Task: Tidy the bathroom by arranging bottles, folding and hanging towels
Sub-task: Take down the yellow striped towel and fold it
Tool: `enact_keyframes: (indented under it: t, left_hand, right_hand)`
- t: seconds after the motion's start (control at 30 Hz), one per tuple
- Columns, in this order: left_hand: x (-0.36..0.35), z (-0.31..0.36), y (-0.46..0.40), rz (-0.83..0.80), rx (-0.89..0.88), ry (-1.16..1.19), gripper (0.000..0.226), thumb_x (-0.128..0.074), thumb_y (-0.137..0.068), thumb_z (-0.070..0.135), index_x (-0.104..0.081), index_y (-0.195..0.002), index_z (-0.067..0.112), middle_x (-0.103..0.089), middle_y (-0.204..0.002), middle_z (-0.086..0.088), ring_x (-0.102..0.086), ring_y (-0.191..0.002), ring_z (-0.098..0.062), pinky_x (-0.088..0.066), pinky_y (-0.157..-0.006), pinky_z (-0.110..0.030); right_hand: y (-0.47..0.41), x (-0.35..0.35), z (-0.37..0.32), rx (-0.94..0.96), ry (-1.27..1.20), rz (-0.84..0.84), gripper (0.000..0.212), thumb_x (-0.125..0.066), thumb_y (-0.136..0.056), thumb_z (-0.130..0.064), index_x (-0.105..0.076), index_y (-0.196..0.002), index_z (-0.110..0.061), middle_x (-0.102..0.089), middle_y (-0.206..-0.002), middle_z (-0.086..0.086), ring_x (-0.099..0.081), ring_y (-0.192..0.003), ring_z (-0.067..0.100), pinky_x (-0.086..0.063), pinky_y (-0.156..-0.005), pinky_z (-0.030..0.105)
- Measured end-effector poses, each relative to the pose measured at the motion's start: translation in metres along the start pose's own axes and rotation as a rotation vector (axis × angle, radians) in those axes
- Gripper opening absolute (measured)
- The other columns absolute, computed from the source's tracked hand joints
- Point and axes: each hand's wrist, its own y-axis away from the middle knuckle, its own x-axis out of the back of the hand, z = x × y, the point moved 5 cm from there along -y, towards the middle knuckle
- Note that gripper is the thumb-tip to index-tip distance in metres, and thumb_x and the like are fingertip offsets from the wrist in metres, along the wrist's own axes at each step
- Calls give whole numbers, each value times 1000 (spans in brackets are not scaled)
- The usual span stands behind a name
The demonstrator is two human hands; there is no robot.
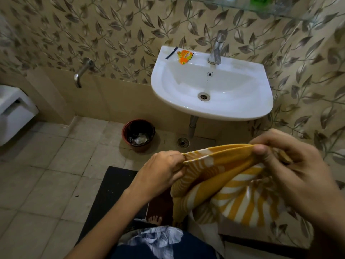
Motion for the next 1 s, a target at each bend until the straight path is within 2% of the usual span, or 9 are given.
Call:
enact_keyframes:
  t: [0.17, 0.3, 0.43, 0.53, 0.63, 0.73, 0.83, 0.87, 1.0]
  left_hand:
    - [6, -11, -2, 10, 18, 113, 9, -57, -85, 21, -64, -92, 20, -56, -84, 16, -53, -77, 0, -44, -66, -15]
    - [27, 0, -3, 102, -30, 284, 17, -55, -89, 32, -64, -85, 18, -56, -79, 15, -54, -76, 1, -41, -65, -10]
    - [31, 22, -6, 112, -137, 269, 40, -36, -93, 42, -59, -74, 16, -47, -69, 13, -46, -66, 3, -33, -62, -6]
    - [28, 32, -9, 143, -156, 242, 42, -37, -94, 39, -55, -70, 9, -47, -69, 7, -43, -64, 0, -34, -59, -13]
    - [28, 44, -12, 123, -205, 220, 16, -46, -90, 23, -53, -76, 19, -41, -74, 15, -39, -67, 8, -31, -64, -7]
    - [29, 53, -12, 98, -279, 262, 10, -49, -87, 19, -53, -77, 20, -37, -75, 21, -42, -74, 19, -30, -68, -1]
    - [38, 50, -8, 151, -286, 307, 26, -40, -96, 34, -51, -74, 23, -41, -70, 14, -39, -70, 16, -28, -66, 0]
    - [40, 48, -7, 154, -280, 314, 30, -36, -96, 39, -49, -73, 25, -41, -70, 10, -38, -67, 15, -26, -64, 0]
    - [40, 39, -1, 126, -252, 309, 48, -43, -83, 60, -48, -60, 18, -38, -65, 14, -36, -55, 2, -28, -52, -12]
  right_hand:
    - [6, 27, 24, -50, 70, 78, 17, -49, -87, -45, -64, -82, -37, -61, -81, -8, -58, -74, 8, -44, -57, 13]
    - [17, 40, 66, -264, 81, 103, 9, -61, -84, -44, -65, -78, -48, -64, -84, -16, -60, -81, 2, -49, -59, 12]
    - [27, 16, 97, -581, 209, -174, 36, -74, -76, -21, -57, -84, -51, -58, -97, -21, -54, -111, 16, -46, -90, 39]
    - [14, 1, 70, -413, 125, -112, 59, -84, -62, -21, -55, -97, -58, -57, -104, -33, -51, -108, -6, -42, -84, 16]
    - [-2, -29, 23, -161, -80, -170, 71, -83, -54, -42, -54, -117, -56, -56, -119, -34, -48, -113, -15, -39, -85, 3]
    - [-9, -64, 5, -51, -104, -398, 60, -74, -66, -47, -52, -122, -50, -59, -120, -27, -56, -112, -4, -45, -91, 20]
    - [-16, -64, 10, -61, -41, -405, 21, -65, -78, -47, -63, -97, -38, -65, -90, -18, -60, -72, 0, -45, -62, 21]
    - [-17, -62, 11, -58, -27, -386, 16, -62, -81, -48, -64, -88, -34, -65, -83, -16, -59, -68, 1, -42, -58, 20]
    - [-12, -66, 11, 4, 7, -362, 23, -48, -92, -47, -58, -80, -30, -61, -77, -12, -58, -77, 7, -42, -61, 19]
